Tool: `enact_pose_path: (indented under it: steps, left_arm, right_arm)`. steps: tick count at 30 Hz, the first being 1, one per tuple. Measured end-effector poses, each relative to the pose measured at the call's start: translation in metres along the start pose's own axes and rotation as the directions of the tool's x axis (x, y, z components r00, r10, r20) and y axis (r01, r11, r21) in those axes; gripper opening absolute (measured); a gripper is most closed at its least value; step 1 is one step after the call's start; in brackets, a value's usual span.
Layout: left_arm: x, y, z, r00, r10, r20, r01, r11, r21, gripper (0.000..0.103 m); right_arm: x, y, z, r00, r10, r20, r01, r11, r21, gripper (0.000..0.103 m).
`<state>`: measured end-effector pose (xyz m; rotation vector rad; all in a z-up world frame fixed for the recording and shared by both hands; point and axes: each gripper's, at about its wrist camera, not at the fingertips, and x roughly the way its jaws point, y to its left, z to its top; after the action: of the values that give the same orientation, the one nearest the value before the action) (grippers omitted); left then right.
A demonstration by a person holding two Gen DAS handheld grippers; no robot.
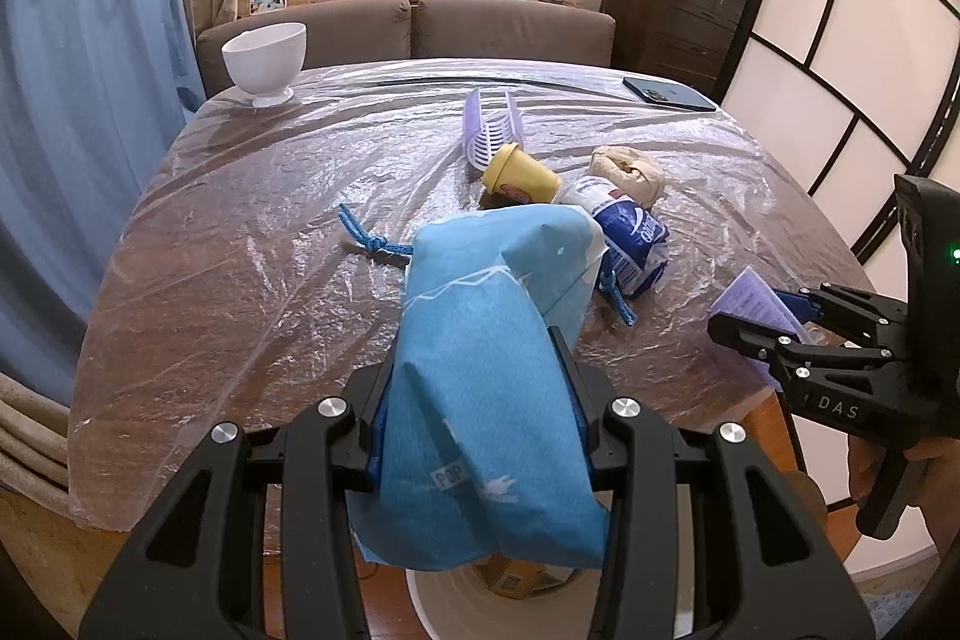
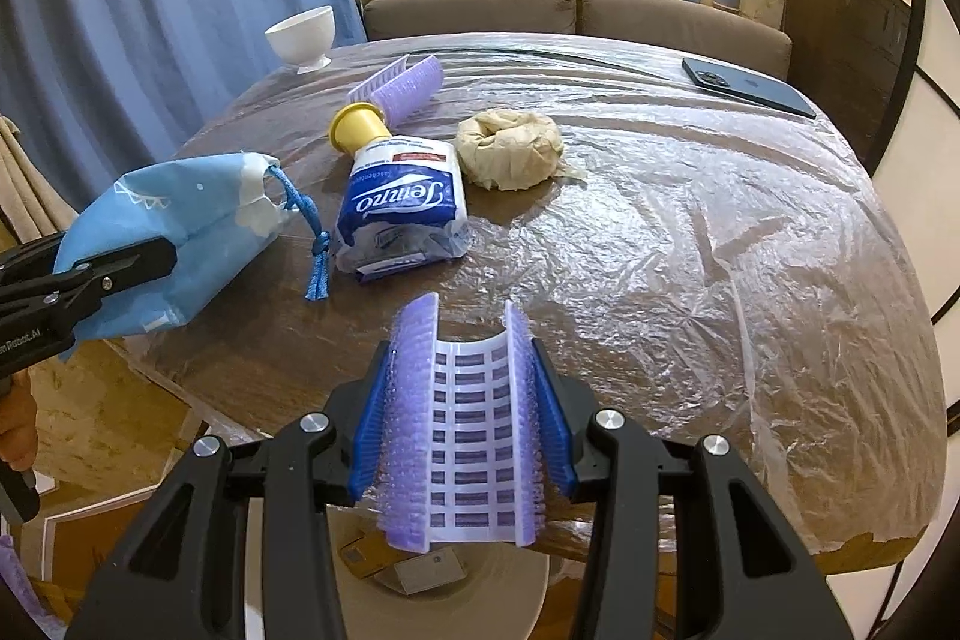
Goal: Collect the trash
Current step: 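Carry the blue mask with the left tool while the right tool carries the purple roller to the bin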
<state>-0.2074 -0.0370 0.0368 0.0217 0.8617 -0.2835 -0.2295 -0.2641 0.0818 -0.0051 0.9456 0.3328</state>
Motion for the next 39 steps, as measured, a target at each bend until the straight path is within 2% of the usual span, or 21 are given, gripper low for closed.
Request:
enact_pose_path:
  steps: [5, 14, 20, 39]
  left_arm:
    - [-0.002, 0.000, -0.001, 1.000, -0.003, 0.001, 0.003, 1.000, -0.006, 0.044]
    - [-0.013, 0.003, -0.009, 0.999, -0.037, -0.001, 0.037, 0.999, -0.027, 0.044]
    - [-0.019, 0.002, -0.015, 0.999, -0.037, -0.006, 0.037, 0.999, -0.037, 0.044]
    - [-0.039, -0.019, -0.037, 0.994, -0.100, -0.037, 0.100, 0.995, 0.015, 0.044]
  right_arm:
    - [-0.001, -0.001, -0.001, 1.000, 0.003, 0.001, -0.003, 1.000, 0.001, 0.043]
    - [-0.021, 0.007, -0.002, 0.998, 0.065, 0.026, -0.065, 0.998, -0.019, 0.043]
    - [-0.031, 0.016, -0.011, 0.998, 0.062, 0.024, -0.061, 0.997, -0.050, 0.043]
    - [-0.053, 0.022, -0.038, 0.995, 0.101, 0.003, -0.101, 0.994, -0.032, 0.043]
